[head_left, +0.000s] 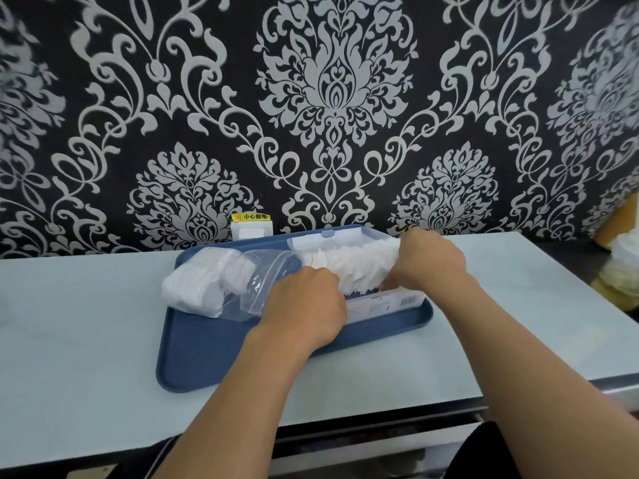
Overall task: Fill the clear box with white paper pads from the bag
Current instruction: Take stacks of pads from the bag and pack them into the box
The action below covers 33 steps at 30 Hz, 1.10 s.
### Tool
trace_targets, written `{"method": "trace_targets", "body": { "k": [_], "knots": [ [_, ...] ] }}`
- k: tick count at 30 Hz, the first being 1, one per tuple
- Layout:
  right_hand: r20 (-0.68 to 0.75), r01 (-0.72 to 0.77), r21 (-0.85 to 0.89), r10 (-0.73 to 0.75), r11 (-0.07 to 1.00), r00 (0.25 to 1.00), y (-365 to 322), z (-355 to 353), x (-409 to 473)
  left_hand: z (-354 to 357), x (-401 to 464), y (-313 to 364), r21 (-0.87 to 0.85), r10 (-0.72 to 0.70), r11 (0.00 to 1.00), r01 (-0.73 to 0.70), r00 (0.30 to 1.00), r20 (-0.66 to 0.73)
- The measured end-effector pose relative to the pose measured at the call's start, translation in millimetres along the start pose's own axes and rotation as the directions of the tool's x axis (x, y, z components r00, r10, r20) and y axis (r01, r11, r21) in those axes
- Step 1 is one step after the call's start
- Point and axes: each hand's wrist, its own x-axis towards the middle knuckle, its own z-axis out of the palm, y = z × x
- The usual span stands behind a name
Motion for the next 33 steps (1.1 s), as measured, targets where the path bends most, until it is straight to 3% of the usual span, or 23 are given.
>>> {"method": "trace_targets", "body": {
  "k": [2,4,5,7,9,11,13,16,18,20,21,23,24,25,26,29,31,33],
  "knots": [
    [0.023,0.044,0.260,-0.051,0.965,0.998,6.3,-10.0,-2.9,0.3,0.5,-0.5,-0.020,0.008,1.000,-0.008,1.000,-0.005],
    [-0.100,0.174,0.490,-0.143,0.854,0.985,11.6,-21.7,-8.9,1.2,2.1,-1.8,-0.040,0.011,0.999,-0.011,1.000,-0.003],
    [-0.180,0.271,0.492,-0.208,0.827,0.961,13.0,-25.6,-11.7,1.5,2.9,-2.1,-0.042,0.008,0.999,-0.008,1.000,0.000],
    [-0.195,0.424,0.394,-0.376,0.816,0.906,8.2,-28.0,-19.2,2.0,3.3,-1.8,-0.028,0.006,1.000,-0.006,1.000,0.003],
    [0.004,0.449,0.230,-0.463,0.863,0.887,1.1,-14.4,-20.0,1.9,1.8,-0.7,-0.005,0.005,1.000,-0.005,1.000,0.001],
    [0.170,0.386,-0.010,-0.379,0.922,0.910,-4.2,1.6,-11.3,2.0,1.0,0.0,-0.012,-0.009,1.000,0.009,1.000,-0.001],
    [0.203,0.286,-0.165,-0.251,0.944,0.946,-9.4,6.5,-3.7,2.2,0.0,0.7,-0.014,-0.028,1.000,0.028,1.000,0.008],
    [0.268,0.328,-0.190,-0.273,0.925,0.924,-17.0,-1.4,-9.7,-4.1,-6.4,5.1,-0.014,-0.003,1.000,0.003,1.000,0.010],
    [0.161,0.391,-0.095,-0.373,0.916,0.914,-23.8,-11.5,-18.5,-14.7,-12.3,8.2,-0.066,0.058,0.996,-0.064,0.994,-0.093],
    [-0.081,0.527,0.082,-0.521,0.846,0.850,-36.6,-23.4,-35.1,-34.6,-20.6,5.8,-0.230,0.085,0.958,-0.174,0.933,-0.351],
    [-0.122,0.577,0.229,-0.565,0.784,0.816,-45.4,-28.8,-45.6,-47.4,-25.4,0.0,-0.310,0.055,0.918,-0.246,0.855,-0.515],
    [-0.002,0.581,0.466,-0.656,0.667,0.755,-65.9,-26.9,-61.3,-67.4,-31.2,-30.4,-0.356,-0.088,0.886,-0.297,0.647,-0.758],
    [0.079,0.587,0.491,-0.704,0.643,0.705,-75.8,-19.2,-66.1,-72.7,-33.3,-53.1,-0.385,-0.186,0.891,-0.242,0.578,-0.794],
    [0.128,0.610,0.487,-0.742,0.625,0.659,-82.8,-8.3,-68.0,-73.4,-33.8,-76.7,-0.437,-0.294,0.889,-0.140,0.558,-0.776],
    [0.155,0.638,0.458,-0.762,0.620,0.629,-88.6,0.4,-67.4,-71.7,-33.9,-98.2,-0.503,-0.411,0.864,0.006,0.585,-0.699],
    [0.195,0.677,0.409,-0.784,0.611,0.589,-110.1,17.8,-65.3,-51.3,-30.3,-137.9,-0.597,-0.631,0.695,0.401,0.739,-0.238],
    [0.228,0.653,0.440,-0.780,0.616,0.583,-125.5,24.1,-68.8,-40.8,-28.2,-142.4,-0.584,-0.554,0.703,0.407,0.828,-0.090],
    [0.161,0.667,0.394,-0.762,0.633,0.628,-138.7,28.3,-70.0,-38.0,-27.6,-142.9,-0.589,-0.475,0.727,0.353,0.878,-0.059]
  ]
}}
